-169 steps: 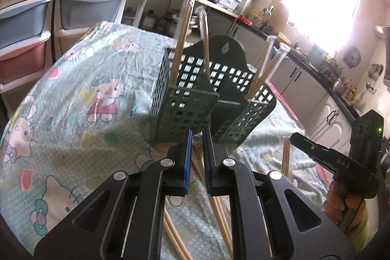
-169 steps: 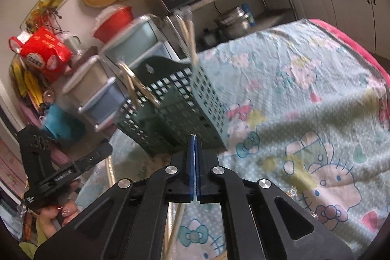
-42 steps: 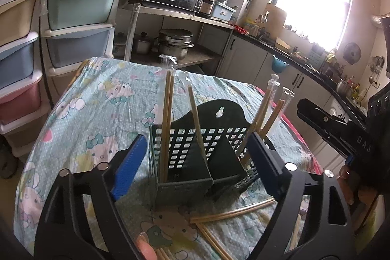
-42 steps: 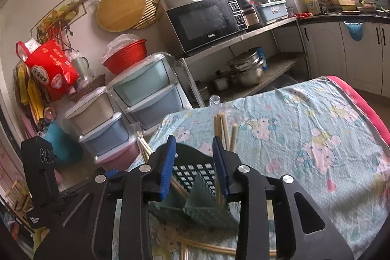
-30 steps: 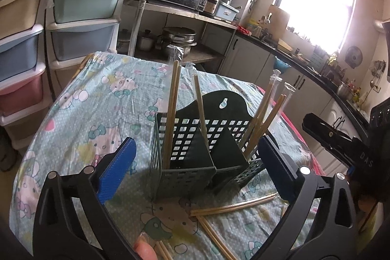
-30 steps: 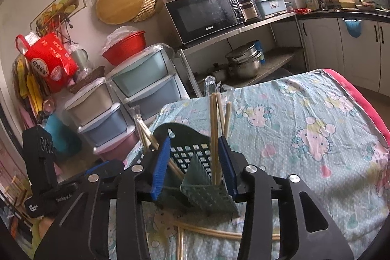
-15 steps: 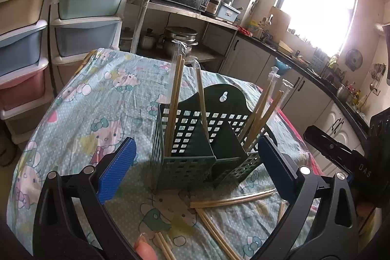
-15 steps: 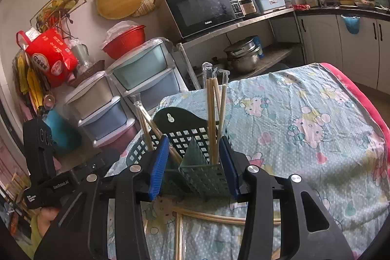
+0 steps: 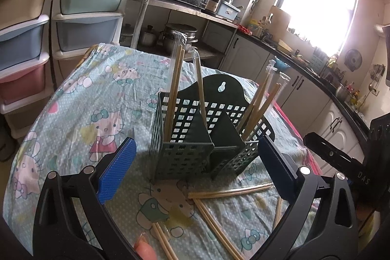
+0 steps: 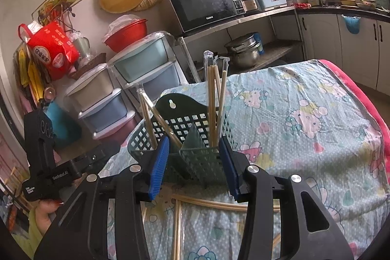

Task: Organize utensils
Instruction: 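Move both open tools back down to the remaining chopsticks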

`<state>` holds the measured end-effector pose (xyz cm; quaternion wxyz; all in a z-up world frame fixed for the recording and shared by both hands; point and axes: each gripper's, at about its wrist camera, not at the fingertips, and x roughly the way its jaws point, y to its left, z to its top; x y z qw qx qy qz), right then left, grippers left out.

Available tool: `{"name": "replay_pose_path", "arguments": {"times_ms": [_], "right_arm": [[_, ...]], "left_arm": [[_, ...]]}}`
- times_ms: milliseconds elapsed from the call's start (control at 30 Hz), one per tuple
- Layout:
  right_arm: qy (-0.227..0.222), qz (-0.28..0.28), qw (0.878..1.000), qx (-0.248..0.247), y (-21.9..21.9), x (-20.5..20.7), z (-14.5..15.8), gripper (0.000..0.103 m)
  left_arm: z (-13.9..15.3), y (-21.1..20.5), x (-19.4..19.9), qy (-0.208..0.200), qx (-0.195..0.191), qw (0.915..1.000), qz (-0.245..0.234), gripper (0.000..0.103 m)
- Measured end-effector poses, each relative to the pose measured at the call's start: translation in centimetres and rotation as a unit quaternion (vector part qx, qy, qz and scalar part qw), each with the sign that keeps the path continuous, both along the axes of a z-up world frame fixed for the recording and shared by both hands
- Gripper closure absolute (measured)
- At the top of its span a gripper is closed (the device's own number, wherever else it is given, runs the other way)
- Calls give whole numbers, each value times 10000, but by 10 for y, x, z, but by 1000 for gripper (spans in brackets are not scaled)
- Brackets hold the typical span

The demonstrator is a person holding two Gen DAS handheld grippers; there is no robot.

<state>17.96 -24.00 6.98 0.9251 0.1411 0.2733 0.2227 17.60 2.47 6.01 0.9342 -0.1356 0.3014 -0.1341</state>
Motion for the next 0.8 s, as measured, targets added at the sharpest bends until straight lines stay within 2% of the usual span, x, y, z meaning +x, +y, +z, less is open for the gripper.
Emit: {"name": "replay_pose_path", "arguments": {"times_ms": [800], "right_arm": [[175,-29,9998,-127,-9,-23,-15,62]], "left_arm": [[-15,-5,-14,188,-27,9998,-97,11]]}}
